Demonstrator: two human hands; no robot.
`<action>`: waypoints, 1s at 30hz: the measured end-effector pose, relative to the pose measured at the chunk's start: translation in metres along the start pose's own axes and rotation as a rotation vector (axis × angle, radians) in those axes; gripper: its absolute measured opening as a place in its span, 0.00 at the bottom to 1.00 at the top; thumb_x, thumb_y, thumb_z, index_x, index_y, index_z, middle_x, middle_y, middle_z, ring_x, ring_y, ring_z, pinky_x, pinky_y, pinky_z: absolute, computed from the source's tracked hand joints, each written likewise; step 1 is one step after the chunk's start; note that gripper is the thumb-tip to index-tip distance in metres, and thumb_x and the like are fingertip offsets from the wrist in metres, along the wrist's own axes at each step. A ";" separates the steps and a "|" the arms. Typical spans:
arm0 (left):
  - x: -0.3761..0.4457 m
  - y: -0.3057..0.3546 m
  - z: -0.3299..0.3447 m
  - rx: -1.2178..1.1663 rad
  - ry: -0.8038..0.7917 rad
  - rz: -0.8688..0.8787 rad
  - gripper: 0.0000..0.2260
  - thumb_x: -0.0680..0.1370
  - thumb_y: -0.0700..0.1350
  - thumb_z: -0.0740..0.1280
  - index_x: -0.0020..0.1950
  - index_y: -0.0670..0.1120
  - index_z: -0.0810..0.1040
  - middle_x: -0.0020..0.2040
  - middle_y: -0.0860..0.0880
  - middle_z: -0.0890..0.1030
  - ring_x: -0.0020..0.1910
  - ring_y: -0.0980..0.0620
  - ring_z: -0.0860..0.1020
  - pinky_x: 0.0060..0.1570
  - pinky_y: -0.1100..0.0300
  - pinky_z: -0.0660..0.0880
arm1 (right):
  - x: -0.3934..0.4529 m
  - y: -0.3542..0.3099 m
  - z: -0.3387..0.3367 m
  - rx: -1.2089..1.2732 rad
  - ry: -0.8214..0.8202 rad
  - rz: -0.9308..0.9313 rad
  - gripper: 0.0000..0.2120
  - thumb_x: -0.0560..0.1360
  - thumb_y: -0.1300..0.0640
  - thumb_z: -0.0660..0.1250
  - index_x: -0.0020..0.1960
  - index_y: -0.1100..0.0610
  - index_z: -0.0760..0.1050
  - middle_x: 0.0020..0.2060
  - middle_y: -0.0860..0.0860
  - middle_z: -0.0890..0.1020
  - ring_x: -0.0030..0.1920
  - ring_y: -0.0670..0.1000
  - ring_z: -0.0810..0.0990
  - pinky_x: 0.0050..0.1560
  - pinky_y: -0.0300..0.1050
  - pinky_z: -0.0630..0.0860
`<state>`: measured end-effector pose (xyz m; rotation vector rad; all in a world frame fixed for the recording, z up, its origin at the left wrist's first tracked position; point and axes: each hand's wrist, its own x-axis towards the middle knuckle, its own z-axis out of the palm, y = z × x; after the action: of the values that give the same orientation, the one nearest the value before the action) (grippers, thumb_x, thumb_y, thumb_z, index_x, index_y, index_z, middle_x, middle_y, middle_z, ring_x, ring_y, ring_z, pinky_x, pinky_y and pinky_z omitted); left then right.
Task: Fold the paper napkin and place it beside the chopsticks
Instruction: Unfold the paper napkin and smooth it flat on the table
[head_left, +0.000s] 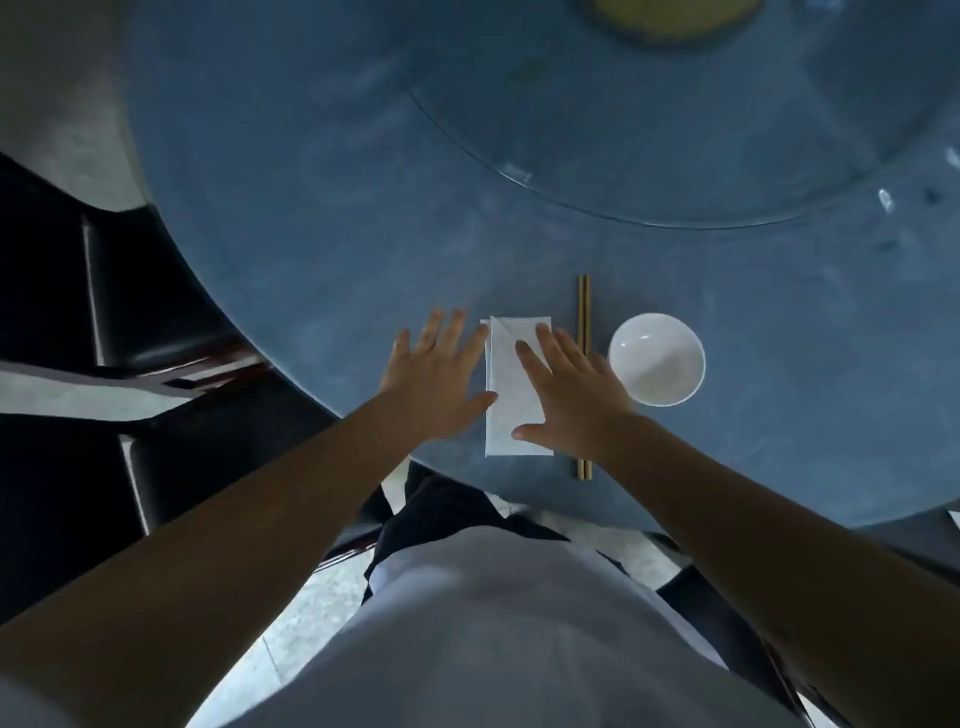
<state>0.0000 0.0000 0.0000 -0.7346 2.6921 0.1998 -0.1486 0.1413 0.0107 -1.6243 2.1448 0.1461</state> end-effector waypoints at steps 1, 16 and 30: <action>0.001 0.001 0.003 0.007 -0.027 0.006 0.37 0.76 0.67 0.52 0.77 0.52 0.40 0.79 0.45 0.41 0.77 0.41 0.42 0.71 0.36 0.49 | 0.001 -0.001 0.004 -0.007 -0.017 -0.005 0.51 0.67 0.32 0.67 0.77 0.52 0.43 0.78 0.56 0.44 0.77 0.58 0.44 0.72 0.61 0.54; 0.013 -0.002 0.037 -0.059 -0.068 0.032 0.38 0.75 0.64 0.60 0.77 0.50 0.48 0.79 0.41 0.44 0.77 0.40 0.44 0.71 0.37 0.52 | -0.001 -0.032 0.035 0.032 0.039 -0.071 0.39 0.62 0.37 0.73 0.66 0.54 0.67 0.58 0.55 0.75 0.56 0.59 0.74 0.52 0.57 0.73; 0.011 -0.009 0.047 -0.057 -0.039 0.051 0.38 0.75 0.66 0.58 0.78 0.51 0.47 0.79 0.41 0.43 0.77 0.41 0.44 0.71 0.36 0.51 | 0.000 -0.027 0.041 0.154 0.095 -0.001 0.09 0.74 0.51 0.66 0.48 0.56 0.79 0.49 0.52 0.78 0.52 0.56 0.74 0.49 0.53 0.74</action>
<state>0.0092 -0.0019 -0.0479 -0.6719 2.6796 0.3012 -0.1119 0.1470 -0.0208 -1.5724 2.1666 -0.0968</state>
